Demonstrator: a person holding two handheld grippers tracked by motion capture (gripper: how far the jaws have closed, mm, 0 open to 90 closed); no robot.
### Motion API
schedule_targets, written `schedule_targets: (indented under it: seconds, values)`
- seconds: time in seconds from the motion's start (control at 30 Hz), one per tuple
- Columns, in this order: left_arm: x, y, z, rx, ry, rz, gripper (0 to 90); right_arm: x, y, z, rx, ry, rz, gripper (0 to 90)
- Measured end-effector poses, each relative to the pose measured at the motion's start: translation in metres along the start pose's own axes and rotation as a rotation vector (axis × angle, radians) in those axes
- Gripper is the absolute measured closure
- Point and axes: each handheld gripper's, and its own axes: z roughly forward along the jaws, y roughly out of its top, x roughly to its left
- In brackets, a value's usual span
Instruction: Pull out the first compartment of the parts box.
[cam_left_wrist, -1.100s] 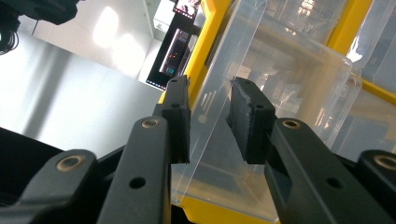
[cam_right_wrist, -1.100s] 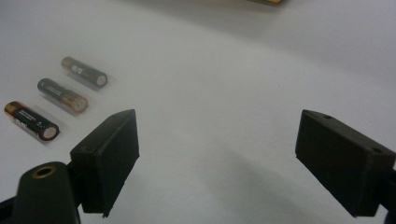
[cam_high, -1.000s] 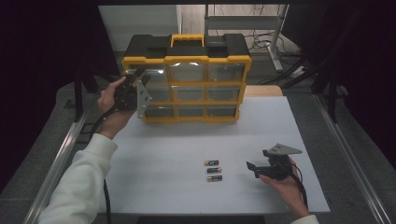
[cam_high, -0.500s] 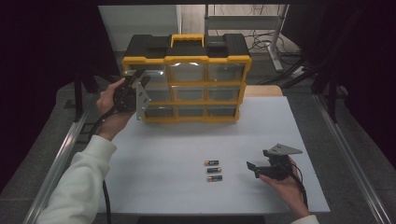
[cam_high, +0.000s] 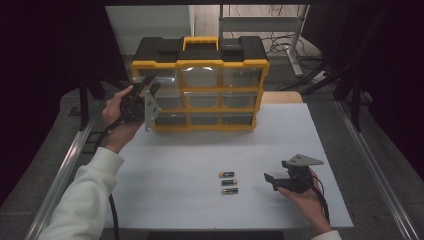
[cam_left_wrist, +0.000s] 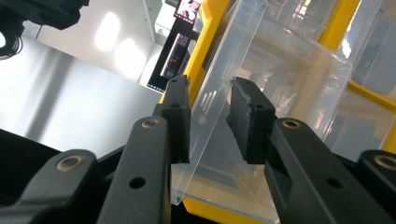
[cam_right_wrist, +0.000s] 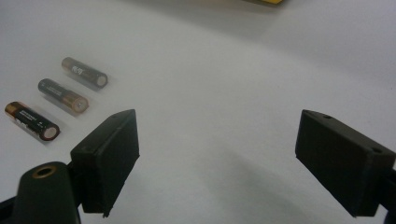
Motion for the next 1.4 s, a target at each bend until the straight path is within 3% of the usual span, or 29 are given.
schedule_targets:
  seconds: [1.4]
  values:
    - [-0.001,0.000,-0.016,-0.021,-0.003,0.004,69.1,0.001,0.000,0.000,0.003,0.000,-0.003,13.7]
